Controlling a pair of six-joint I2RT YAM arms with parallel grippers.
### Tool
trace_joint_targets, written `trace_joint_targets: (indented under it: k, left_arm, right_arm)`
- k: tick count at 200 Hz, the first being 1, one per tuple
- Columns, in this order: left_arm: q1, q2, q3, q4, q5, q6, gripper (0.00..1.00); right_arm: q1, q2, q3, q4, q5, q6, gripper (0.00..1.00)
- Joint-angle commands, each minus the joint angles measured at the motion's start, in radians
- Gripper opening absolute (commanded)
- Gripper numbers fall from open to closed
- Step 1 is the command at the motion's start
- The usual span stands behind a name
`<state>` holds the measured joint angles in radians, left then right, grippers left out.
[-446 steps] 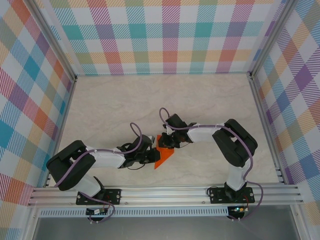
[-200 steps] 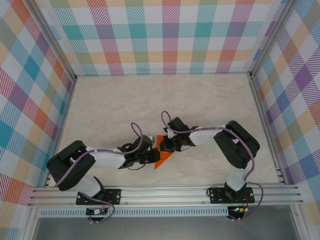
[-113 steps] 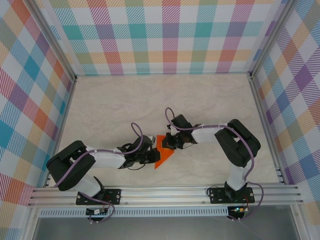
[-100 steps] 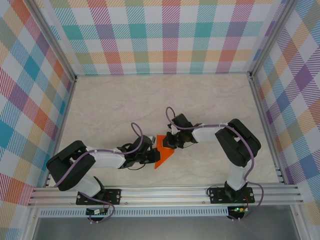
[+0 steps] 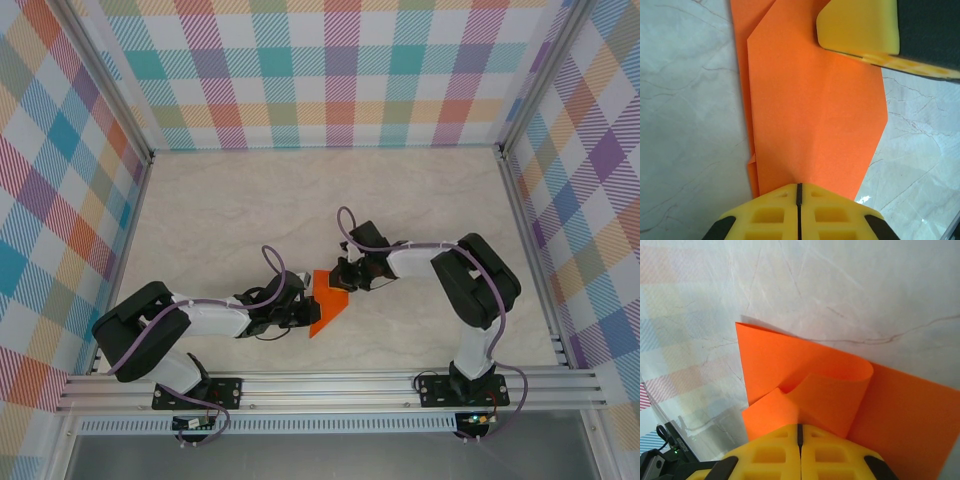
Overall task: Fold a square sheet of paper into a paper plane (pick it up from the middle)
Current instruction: Fourth fold the wing at the center of the table.
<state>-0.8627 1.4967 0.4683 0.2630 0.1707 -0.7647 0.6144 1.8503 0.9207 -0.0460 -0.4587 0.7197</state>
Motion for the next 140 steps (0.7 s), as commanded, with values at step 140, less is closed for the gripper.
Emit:
trace_joint_targets:
  k: [140]
  left_arm:
    - [-0.015,0.020,-0.050,-0.246,-0.034,0.041,0.06]
  right_arm:
    - [-0.169,0.082,0.053,0.032,-0.009,-0.050,0.07]
